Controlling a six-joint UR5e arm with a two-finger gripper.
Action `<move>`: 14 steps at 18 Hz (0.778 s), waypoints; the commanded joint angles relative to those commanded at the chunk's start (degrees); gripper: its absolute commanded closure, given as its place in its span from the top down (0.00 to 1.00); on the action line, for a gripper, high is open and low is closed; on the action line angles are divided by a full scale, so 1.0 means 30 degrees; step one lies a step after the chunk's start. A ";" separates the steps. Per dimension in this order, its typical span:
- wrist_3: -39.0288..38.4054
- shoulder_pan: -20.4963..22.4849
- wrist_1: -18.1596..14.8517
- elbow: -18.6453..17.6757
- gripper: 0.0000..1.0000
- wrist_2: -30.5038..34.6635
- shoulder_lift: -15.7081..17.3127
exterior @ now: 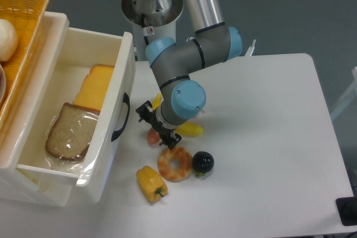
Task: Pick up the egg
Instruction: 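Move the gripper over toward the small pinkish egg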
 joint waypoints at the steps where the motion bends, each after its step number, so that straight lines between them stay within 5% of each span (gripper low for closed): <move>1: 0.0058 -0.0029 0.0000 -0.0029 1.00 0.0175 0.0000; 10: 0.0205 -0.0029 0.0088 -0.0059 0.92 0.0265 -0.0147; 14: 0.0205 -0.0029 0.0117 0.0117 0.73 0.0265 -0.0234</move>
